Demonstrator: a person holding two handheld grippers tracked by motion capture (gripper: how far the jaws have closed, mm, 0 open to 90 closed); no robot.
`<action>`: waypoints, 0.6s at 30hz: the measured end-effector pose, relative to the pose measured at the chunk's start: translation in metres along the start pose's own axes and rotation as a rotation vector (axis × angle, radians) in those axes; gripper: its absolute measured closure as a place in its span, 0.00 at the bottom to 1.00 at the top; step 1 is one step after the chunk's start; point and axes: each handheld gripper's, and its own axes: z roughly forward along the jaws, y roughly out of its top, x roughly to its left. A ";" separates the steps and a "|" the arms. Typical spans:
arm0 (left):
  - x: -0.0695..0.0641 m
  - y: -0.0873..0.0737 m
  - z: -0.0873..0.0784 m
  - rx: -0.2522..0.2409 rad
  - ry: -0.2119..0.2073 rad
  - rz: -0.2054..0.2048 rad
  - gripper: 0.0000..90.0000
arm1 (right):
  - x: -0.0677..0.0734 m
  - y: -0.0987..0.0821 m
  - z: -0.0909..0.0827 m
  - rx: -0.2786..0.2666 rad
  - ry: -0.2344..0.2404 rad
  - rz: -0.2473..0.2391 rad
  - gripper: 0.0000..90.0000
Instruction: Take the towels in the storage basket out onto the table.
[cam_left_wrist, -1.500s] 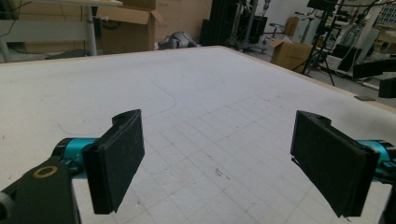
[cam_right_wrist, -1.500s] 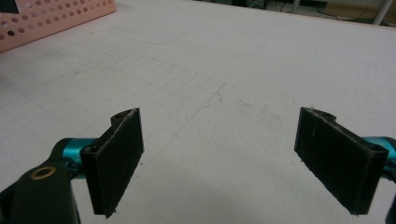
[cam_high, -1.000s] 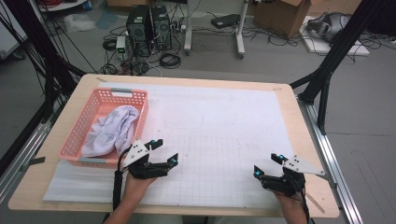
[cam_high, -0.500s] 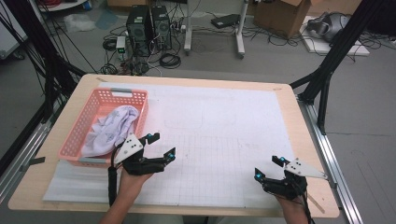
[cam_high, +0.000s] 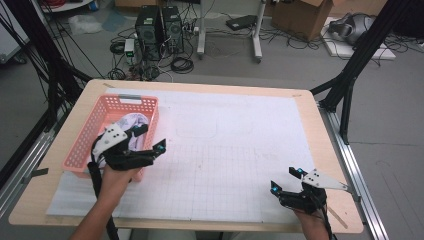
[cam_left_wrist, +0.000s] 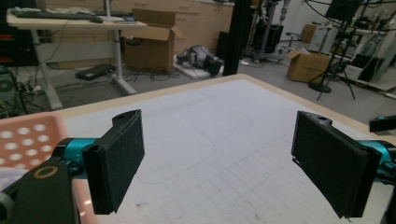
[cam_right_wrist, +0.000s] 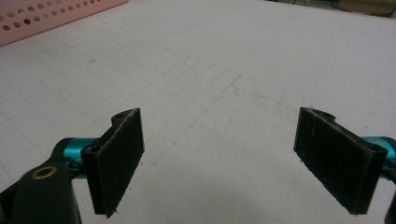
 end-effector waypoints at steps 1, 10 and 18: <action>0.010 0.006 -0.004 0.000 0.022 -0.006 0.19 | 0.000 0.000 0.000 0.001 0.001 -0.004 0.17; 0.060 0.018 -0.019 0.083 0.146 -0.018 0.18 | 0.001 0.001 0.003 0.008 0.008 -0.004 0.17; 0.088 0.009 -0.019 0.190 0.222 -0.041 0.18 | 0.004 0.000 0.007 0.030 0.014 -0.024 0.17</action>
